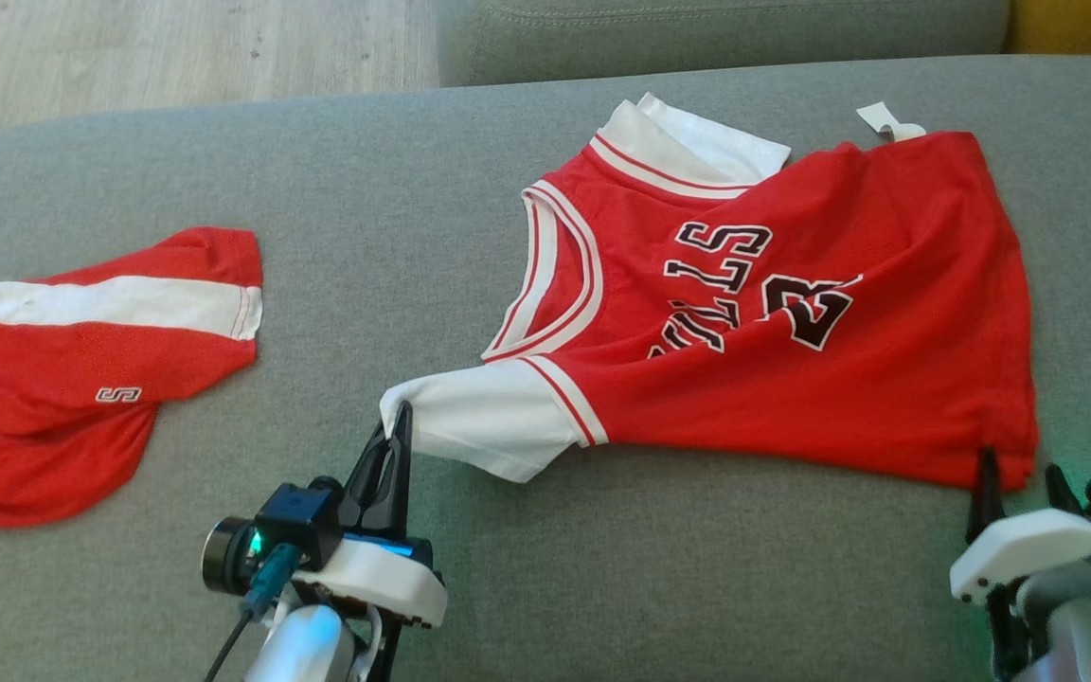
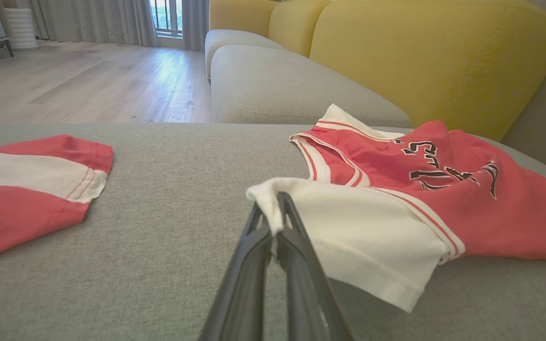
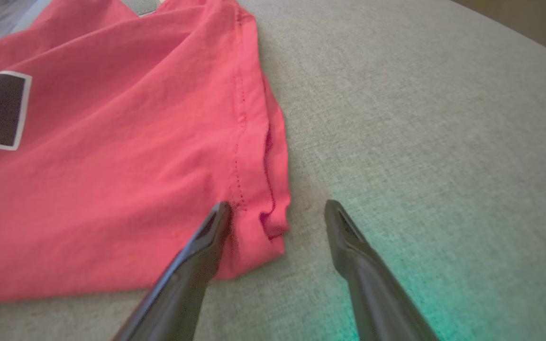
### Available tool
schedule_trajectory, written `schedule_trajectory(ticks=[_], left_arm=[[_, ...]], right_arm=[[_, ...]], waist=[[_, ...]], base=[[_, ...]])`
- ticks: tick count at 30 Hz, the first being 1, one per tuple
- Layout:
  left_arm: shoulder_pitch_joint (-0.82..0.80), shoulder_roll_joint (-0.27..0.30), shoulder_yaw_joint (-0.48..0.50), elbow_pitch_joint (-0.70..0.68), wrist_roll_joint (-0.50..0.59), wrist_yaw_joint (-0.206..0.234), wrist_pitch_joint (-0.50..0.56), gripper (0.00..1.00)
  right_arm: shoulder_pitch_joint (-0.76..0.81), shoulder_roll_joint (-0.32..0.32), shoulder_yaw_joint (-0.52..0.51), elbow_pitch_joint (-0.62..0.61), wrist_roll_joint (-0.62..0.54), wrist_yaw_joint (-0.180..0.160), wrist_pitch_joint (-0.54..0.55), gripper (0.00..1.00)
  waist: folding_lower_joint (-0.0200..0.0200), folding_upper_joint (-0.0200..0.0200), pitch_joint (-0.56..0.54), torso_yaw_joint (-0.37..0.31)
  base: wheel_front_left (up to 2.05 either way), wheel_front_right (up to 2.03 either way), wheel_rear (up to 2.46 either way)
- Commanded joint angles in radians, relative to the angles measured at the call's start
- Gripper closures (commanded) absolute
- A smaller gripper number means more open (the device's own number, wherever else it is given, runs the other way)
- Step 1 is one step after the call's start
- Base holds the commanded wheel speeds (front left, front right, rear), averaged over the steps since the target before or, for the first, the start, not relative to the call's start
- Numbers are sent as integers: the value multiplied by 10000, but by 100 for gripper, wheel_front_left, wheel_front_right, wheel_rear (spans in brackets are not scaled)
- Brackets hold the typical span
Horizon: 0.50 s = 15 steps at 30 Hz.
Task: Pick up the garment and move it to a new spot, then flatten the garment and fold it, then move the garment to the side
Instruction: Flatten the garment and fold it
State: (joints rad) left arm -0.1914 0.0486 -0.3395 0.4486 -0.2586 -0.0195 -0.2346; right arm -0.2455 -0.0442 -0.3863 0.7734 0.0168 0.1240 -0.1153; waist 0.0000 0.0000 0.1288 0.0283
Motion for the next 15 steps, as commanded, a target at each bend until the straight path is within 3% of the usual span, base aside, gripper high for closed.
schedule_trajectory(ticks=[1,5,6,7,8,15], left_arm=[[-254,114,272,-328,-55,49,-132,100],[-259,144,274,-370,-89,102,-134,100],[-255,153,284,-373,-103,121,-135,100],[-247,163,301,-373,-118,146,-137,100],[-236,171,326,-379,-137,176,-142,100],[-161,163,674,-613,-692,142,-174,100]], right_arm=[[-273,-60,264,66,-130,67,-33,0],[-528,-60,382,677,-187,67,-112,2],[-571,-60,449,821,-177,67,-122,53],[-610,-60,518,939,-153,67,-151,93],[-646,-60,598,1034,-110,67,-194,100],[-909,-60,1510,681,649,67,-650,100]], waist=[[0,0,15,-1],[0,0,2,-31],[0,0,-18,-51],[0,0,-46,-78],[0,0,-80,-115],[0,0,-491,-545]], base=[[0,0,0],[0,0,0],[0,0,0],[0,0,0],[0,0,0],[0,0,0]])
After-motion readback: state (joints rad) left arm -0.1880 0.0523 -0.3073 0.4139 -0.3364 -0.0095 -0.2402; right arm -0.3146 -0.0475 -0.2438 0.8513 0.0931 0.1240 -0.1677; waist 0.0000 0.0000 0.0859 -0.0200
